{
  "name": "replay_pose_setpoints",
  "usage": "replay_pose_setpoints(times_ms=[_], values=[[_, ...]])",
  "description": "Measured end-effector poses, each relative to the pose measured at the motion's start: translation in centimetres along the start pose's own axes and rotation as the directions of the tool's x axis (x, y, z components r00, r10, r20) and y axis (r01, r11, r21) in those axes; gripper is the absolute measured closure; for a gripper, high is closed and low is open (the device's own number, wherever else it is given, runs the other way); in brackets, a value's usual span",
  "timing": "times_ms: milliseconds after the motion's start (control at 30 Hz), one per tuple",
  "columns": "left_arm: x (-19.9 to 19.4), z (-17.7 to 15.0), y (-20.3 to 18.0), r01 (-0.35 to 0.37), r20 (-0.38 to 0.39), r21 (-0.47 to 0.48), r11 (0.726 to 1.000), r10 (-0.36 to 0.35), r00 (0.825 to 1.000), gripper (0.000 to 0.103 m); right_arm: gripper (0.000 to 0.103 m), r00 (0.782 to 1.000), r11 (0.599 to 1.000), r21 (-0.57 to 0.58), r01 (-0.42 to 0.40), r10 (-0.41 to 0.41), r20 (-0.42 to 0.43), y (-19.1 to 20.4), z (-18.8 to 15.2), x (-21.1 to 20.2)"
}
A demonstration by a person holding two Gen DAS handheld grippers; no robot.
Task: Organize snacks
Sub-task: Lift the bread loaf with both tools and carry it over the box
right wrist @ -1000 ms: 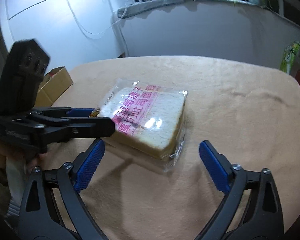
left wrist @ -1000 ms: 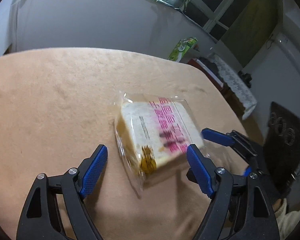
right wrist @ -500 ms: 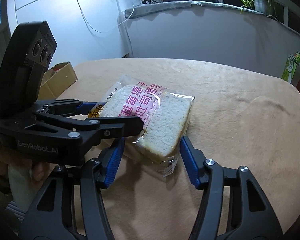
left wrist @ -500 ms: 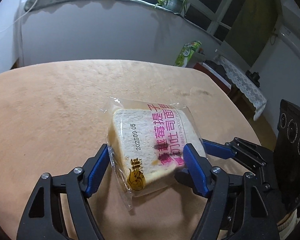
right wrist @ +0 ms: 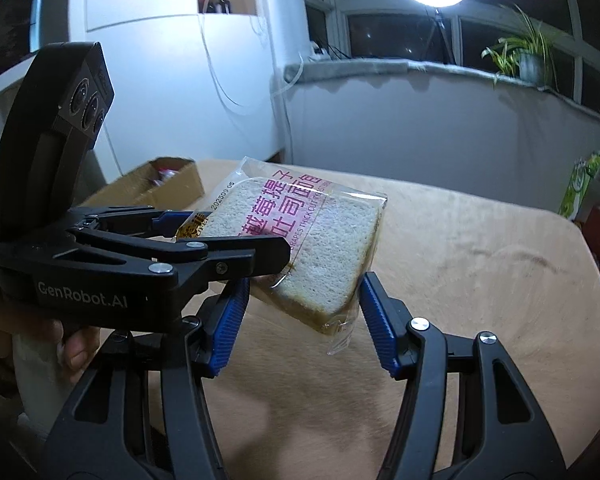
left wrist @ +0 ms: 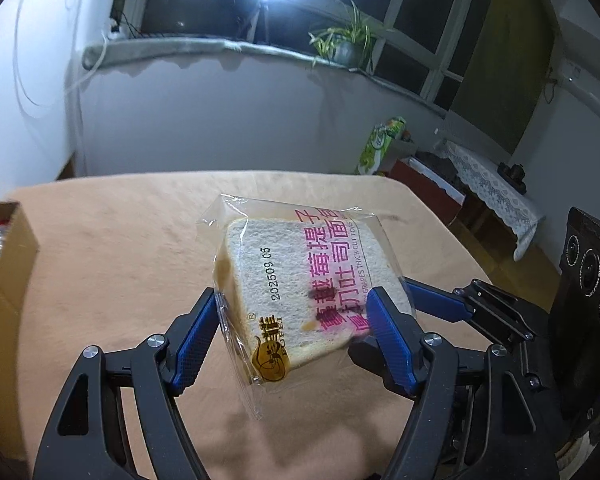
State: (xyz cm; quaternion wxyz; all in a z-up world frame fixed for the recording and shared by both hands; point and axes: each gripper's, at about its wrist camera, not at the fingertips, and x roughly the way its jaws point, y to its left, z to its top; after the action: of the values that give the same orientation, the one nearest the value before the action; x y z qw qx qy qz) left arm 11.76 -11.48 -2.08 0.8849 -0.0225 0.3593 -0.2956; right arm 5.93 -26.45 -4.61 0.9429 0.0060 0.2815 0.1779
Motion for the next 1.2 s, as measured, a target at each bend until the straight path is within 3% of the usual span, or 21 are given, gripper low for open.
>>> replay_pose_setpoints(times_ms=[333, 600, 1200], values=[[-4.2, 0.1, -0.8, -0.034, 0.077, 0.037, 0.999, 0.031, 0.997, 0.029, 0.043, 0.998, 0.999, -0.044, -0.001, 0.003, 0.065, 3.2, 1.2, -3.7], [-6.9, -0.4, 0.7, -0.037, 0.127, 0.018, 0.999, 0.035, 0.991, 0.029, 0.043, 0.996, 0.995, -0.101, 0.006, 0.003, 0.086, 6.3, 2.4, -4.6], [-14.2, -2.8, 7.7, -0.157, 0.209, -0.108, 0.982, 0.177, 0.962, 0.029, 0.043, 0.989, 0.962, -0.251, -0.105, 0.129, 0.078, 16.3, 5.1, -1.3]])
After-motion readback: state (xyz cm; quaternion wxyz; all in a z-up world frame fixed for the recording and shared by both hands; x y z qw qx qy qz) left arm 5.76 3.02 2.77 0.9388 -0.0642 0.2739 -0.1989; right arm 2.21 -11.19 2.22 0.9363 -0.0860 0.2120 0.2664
